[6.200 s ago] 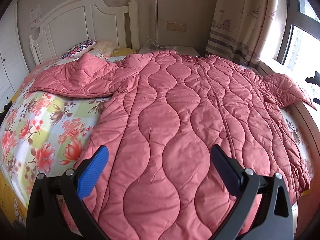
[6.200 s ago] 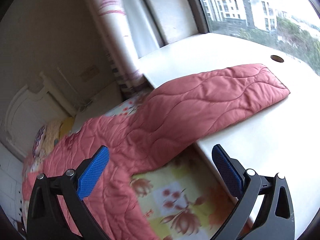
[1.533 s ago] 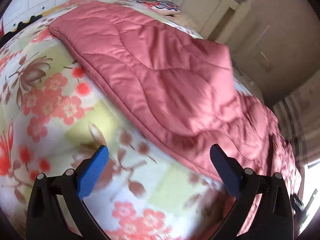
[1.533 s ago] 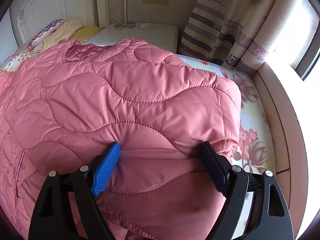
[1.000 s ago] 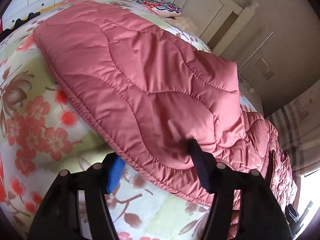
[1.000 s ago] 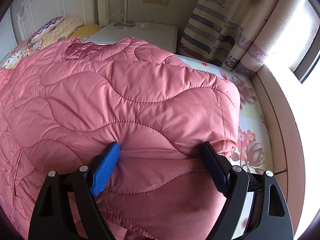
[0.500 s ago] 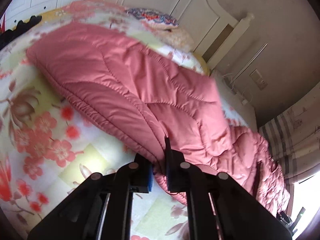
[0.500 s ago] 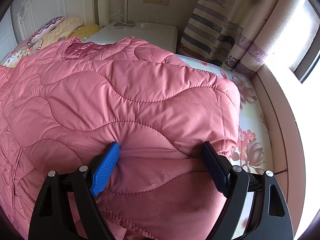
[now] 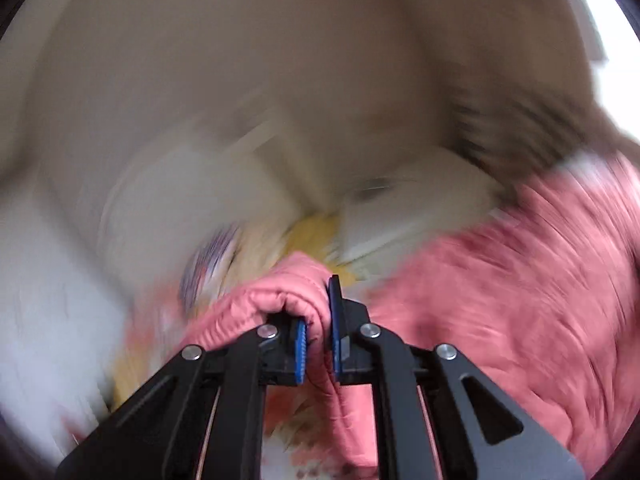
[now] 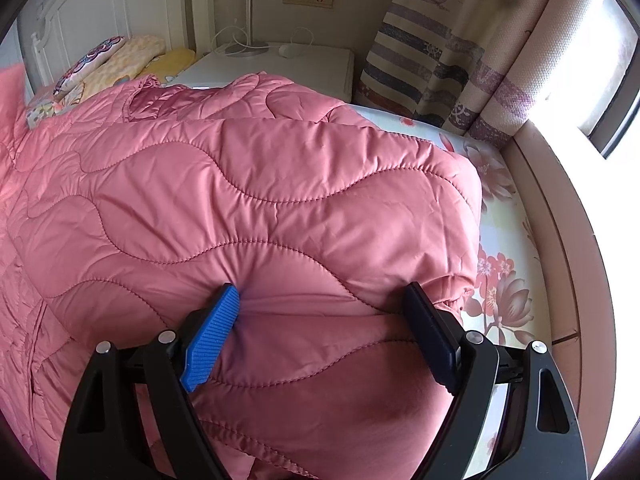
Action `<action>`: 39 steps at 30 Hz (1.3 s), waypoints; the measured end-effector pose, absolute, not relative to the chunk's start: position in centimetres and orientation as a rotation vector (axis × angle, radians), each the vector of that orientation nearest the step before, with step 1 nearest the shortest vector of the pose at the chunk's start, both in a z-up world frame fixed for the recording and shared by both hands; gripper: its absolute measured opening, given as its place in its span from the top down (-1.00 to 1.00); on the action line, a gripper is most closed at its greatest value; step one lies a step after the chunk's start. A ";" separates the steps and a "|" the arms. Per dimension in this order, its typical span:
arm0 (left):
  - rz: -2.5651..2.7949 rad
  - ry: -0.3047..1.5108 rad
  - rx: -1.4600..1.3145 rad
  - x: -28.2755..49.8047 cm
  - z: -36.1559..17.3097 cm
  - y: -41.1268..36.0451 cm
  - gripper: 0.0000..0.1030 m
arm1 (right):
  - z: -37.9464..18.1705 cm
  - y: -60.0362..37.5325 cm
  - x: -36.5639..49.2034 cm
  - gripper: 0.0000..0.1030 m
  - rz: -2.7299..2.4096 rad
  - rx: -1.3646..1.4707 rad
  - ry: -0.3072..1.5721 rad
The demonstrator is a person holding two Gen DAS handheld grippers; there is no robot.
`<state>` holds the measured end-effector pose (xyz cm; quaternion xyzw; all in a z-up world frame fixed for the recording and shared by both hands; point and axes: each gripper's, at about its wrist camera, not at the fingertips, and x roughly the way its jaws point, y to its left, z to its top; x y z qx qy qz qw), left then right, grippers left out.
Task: Fold large clothes
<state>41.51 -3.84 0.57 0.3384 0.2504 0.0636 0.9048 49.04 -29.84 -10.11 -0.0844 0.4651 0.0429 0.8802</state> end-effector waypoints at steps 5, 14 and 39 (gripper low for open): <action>-0.097 0.594 0.937 37.9 -8.4 -12.6 0.82 | -9.6 -30.5 48.7 -0.52 0.107 -0.134 0.982; -0.117 0.681 0.999 35.3 -13.1 -12.1 0.80 | -0.3 -28.3 41.0 -0.56 0.109 -0.259 0.733; -0.158 0.704 0.589 34.1 -7.2 -3.4 0.21 | -10.0 -24.4 50.1 -0.73 0.192 -0.256 0.991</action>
